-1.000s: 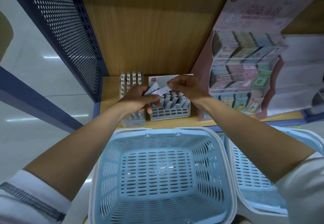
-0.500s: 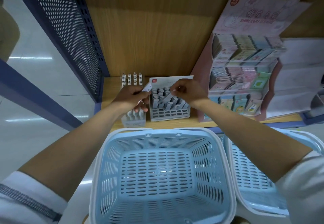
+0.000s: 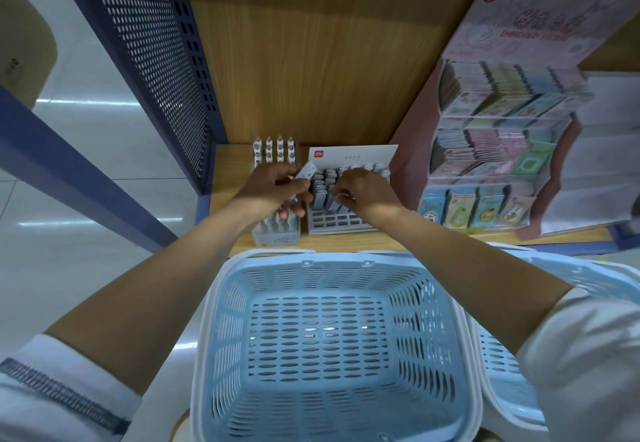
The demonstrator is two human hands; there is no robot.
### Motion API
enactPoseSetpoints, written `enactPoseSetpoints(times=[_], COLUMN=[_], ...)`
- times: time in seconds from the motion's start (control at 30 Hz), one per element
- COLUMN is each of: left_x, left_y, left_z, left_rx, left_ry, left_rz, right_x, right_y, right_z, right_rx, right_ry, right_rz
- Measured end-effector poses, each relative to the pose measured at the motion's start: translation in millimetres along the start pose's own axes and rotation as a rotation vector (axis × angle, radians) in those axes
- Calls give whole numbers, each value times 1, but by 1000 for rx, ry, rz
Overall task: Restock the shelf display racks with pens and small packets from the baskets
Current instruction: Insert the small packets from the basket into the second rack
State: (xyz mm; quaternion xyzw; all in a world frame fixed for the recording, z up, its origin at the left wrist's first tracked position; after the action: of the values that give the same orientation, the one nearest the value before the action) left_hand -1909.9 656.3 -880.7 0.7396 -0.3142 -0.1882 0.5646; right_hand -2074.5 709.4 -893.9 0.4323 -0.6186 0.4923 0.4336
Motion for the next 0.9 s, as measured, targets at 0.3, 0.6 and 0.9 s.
enactPoseSetpoints(times=[0.3, 0.6, 0.9], left_x=[2, 3, 1], left_y=[0, 1, 1], left_z=[0, -3, -2], left_rx=[22, 32, 31], left_ry=[16, 10, -7], left_rz=[1, -17, -8], right_x=[-2, -13, -15], right_y=[-2, 4, 3], right_z=[6, 4, 11], right_rx=[30, -100, -177], right_ry=[-93, 1, 71], right_rz=[-22, 114, -6])
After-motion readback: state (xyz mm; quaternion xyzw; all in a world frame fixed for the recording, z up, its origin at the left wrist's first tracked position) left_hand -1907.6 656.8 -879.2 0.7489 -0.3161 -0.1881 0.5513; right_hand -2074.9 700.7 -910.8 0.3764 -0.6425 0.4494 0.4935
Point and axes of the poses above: each hand's wrist, its own z-axis towards the middle knuckle, its own x-axis out of the back of the hand, y = z × x, the point moved 5 cm from there along z, towards the middle knuckle, and after that the axes turned 7 degrees about -x, right-handed, at the moved point
